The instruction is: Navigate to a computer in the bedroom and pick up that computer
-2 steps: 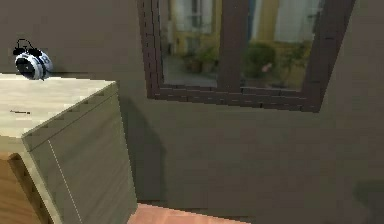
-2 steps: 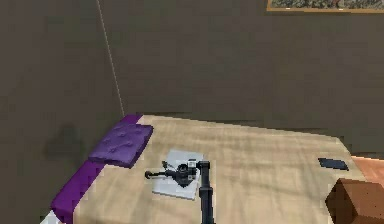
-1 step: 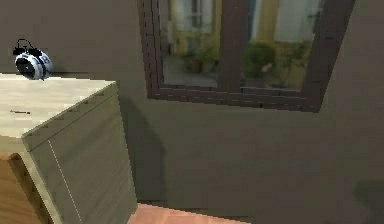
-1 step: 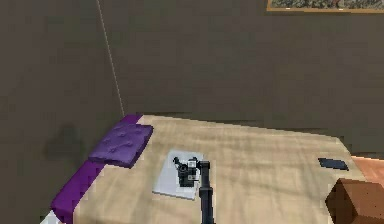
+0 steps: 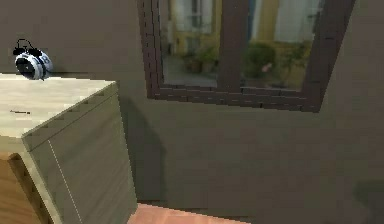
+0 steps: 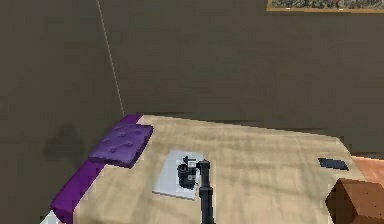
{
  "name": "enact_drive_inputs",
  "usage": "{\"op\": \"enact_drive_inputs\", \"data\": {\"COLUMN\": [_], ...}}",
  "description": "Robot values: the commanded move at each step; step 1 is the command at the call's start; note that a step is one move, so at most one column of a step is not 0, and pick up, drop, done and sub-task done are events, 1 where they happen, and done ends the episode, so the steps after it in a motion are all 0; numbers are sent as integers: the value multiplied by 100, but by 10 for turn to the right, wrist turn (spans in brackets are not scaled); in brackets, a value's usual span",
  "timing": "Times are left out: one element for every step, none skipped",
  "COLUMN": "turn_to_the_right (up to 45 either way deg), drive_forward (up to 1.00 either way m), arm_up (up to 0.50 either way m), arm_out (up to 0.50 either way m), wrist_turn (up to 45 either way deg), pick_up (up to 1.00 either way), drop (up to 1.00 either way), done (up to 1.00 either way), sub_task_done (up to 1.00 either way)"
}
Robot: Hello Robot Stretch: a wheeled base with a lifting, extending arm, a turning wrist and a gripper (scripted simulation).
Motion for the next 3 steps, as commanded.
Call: {"op": "enact_drive_inputs", "data": {"turn_to_the_right": [0, 0, 0], "drive_forward": [0, 0, 0], "arm_up": [-30, 0, 10], "arm_out": [0, 0, 0], "wrist_turn": [0, 0, 0], "pick_up": [0, 100, 0], "drop": [0, 0, 0], "done": [0, 0, 0], "sub_task_done": [0, 0, 0]}}
